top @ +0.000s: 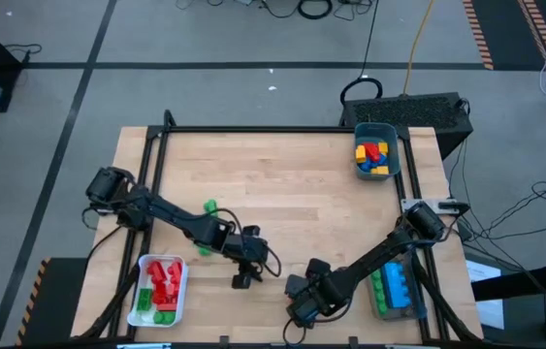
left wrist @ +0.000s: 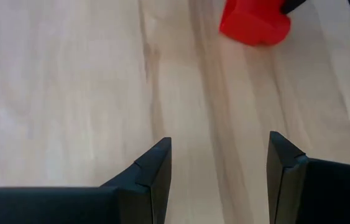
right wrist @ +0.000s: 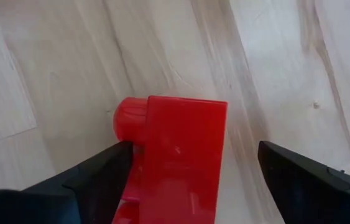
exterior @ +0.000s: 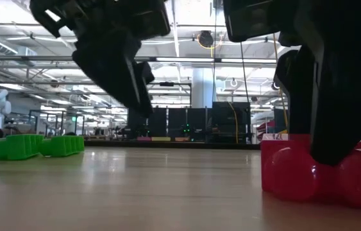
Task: Sort blocks by size
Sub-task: Put the three stud red game piece into the transparent black bin
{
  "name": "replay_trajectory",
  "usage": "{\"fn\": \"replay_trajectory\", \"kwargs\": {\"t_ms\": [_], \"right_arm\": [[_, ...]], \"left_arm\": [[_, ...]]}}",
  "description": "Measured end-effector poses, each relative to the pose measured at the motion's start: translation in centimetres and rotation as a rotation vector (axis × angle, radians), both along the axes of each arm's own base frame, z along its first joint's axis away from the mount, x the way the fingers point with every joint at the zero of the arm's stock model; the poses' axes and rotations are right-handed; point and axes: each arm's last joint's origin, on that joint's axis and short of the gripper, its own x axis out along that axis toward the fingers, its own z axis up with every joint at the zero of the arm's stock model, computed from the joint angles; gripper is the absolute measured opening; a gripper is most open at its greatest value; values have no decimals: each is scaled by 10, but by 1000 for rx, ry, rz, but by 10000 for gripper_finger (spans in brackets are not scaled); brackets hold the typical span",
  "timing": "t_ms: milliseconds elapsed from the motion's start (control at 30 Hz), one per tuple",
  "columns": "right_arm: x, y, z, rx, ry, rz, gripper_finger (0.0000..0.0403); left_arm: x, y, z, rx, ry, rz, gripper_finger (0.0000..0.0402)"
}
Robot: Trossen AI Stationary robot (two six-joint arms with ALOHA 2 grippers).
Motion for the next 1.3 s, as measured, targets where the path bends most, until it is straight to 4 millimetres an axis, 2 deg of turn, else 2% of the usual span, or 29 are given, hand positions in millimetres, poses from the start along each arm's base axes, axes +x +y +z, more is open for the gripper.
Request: {"fn": "replay_trajectory", "kwargs": {"t_ms": [200,567,733,1067,1300], "right_arm": [[0,0,-1,7,3,14,294],[4,-7,1,32,17,4,162],[0,-11,13,27,11,-7,146],[-22,-23,68,23,-47,-108,146],[-70,-38,119,13,24,-302,151]], "left_arm": [[-8,-3,18,76,-60,46,134],[-37,-4,44,214,-49,122,134],[-52,-1,63,252,-77,176,134],[-85,6,96,267,-123,273,134],[-107,6,107,301,-137,340,134]]}}
